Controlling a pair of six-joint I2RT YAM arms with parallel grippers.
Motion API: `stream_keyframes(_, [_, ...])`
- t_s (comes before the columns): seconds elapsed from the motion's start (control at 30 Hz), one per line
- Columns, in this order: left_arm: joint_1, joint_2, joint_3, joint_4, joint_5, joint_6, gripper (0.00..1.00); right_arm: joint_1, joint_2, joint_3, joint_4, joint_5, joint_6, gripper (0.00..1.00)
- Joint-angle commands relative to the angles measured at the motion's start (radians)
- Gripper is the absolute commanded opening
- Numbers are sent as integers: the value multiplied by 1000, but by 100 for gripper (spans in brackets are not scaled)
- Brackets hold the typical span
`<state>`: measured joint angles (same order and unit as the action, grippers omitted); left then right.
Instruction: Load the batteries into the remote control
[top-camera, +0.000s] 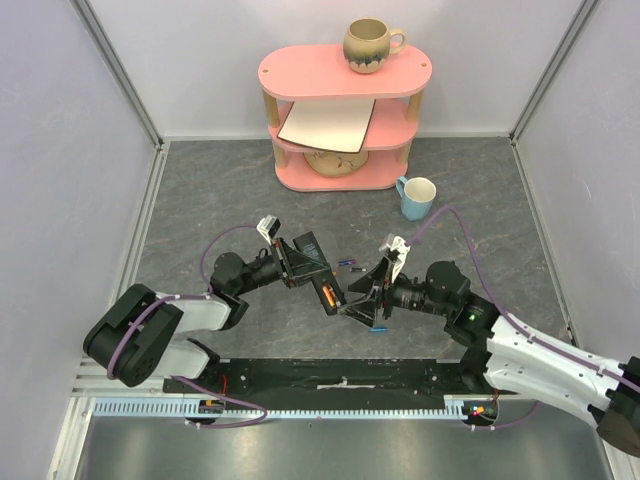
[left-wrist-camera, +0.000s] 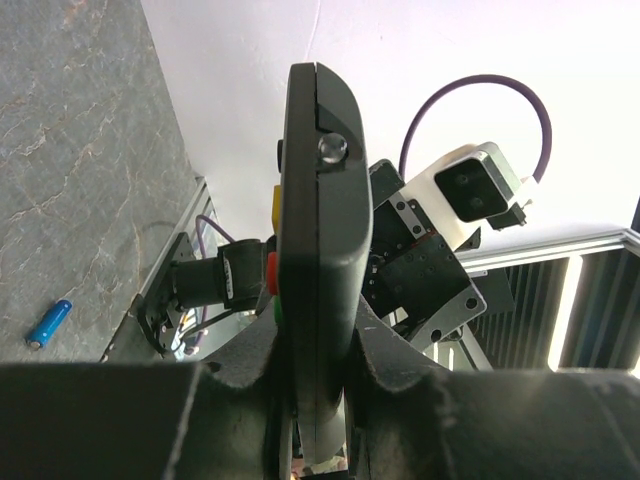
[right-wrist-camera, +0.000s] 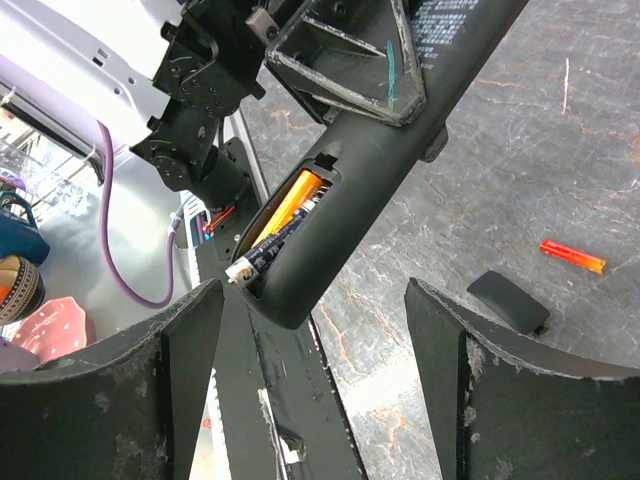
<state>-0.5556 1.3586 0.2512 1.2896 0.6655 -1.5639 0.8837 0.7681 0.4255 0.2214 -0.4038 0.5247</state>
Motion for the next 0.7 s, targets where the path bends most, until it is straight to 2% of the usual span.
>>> stream_keyframes(0.0, [5,-30,-1,205,31,-24,2,-6,20,-2,96,-30,27,80])
stream_keyframes(0.43, [6,-53,-12,211,31,-21,2,-22,63,-10,147,-38,54,74])
stream_keyframes(0.67, [5,-67,-15,214,32,-21,2,-31,88,-16,164,-46,73,68])
